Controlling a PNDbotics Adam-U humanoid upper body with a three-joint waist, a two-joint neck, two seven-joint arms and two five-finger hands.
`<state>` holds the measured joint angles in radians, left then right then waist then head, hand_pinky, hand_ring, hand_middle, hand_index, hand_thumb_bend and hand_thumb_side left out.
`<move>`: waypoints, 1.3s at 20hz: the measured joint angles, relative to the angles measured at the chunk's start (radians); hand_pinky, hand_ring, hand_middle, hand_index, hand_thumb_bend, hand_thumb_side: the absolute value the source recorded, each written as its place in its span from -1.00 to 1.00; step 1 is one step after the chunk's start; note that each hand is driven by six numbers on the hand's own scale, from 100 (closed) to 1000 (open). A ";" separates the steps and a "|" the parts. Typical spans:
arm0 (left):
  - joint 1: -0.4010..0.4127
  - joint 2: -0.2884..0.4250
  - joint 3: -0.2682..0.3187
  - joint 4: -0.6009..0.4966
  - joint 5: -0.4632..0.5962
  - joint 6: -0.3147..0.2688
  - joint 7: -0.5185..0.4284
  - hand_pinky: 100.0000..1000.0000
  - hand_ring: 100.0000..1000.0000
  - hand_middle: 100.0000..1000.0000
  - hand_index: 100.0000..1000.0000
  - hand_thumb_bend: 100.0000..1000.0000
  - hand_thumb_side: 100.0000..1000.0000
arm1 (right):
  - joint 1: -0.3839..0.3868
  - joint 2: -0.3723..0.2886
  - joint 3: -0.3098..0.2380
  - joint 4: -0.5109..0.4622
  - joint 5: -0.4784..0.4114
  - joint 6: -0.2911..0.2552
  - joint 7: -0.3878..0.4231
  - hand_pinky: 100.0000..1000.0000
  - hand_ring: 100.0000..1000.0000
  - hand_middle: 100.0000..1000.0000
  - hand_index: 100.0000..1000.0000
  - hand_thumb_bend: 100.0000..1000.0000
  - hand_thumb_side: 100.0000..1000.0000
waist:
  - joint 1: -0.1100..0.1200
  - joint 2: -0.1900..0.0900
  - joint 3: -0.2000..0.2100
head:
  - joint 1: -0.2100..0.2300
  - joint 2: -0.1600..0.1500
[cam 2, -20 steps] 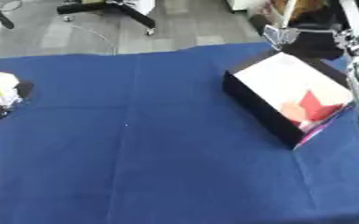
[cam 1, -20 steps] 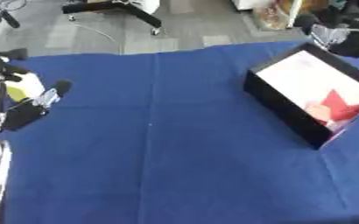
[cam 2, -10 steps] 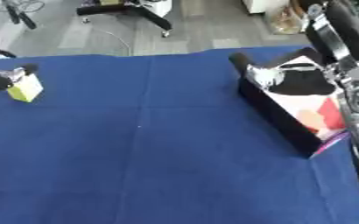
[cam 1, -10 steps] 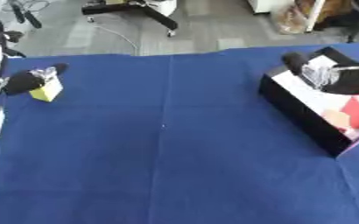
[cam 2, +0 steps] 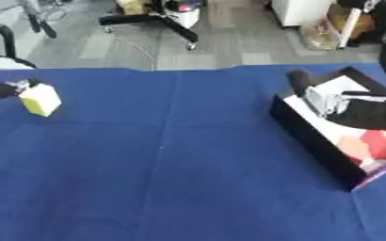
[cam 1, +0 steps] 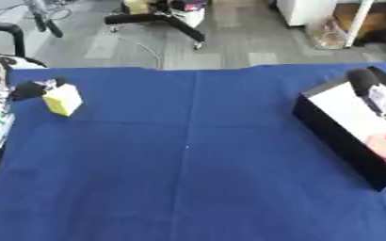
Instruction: Pick up the objects with one hand, pass them to the other hand, and then place them into the box on the other side of the table.
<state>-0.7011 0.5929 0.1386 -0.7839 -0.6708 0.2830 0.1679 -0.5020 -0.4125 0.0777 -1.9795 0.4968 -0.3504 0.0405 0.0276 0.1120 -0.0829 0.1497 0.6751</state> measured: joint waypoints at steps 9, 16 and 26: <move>-0.018 0.012 0.000 0.097 0.097 -0.066 0.019 0.20 0.24 0.43 0.62 1.00 0.14 | -0.017 0.029 -0.008 0.000 0.019 0.005 -0.013 0.68 0.72 0.83 1.00 -0.57 -0.16 | 0.000 0.052 -0.025 | 0.032 -0.047; -0.042 0.012 -0.007 0.098 0.121 -0.100 0.039 0.19 0.21 0.37 0.56 0.70 0.03 | -0.017 0.046 -0.008 0.000 0.033 0.008 -0.012 0.67 0.71 0.82 1.00 -0.60 -0.16 | -0.001 0.079 -0.040 | 0.037 -0.063; -0.067 -0.018 -0.014 0.096 0.120 -0.125 0.063 0.15 0.09 0.22 0.43 0.08 -0.29 | -0.017 0.057 -0.009 0.000 0.043 0.010 -0.003 0.66 0.70 0.80 1.00 -0.64 -0.15 | -0.004 0.089 -0.047 | 0.041 -0.067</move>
<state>-0.7683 0.5749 0.1247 -0.6882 -0.5508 0.1575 0.2312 -0.5188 -0.3551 0.0691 -1.9797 0.5396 -0.3402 0.0373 0.0240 0.2009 -0.1300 0.1910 0.6081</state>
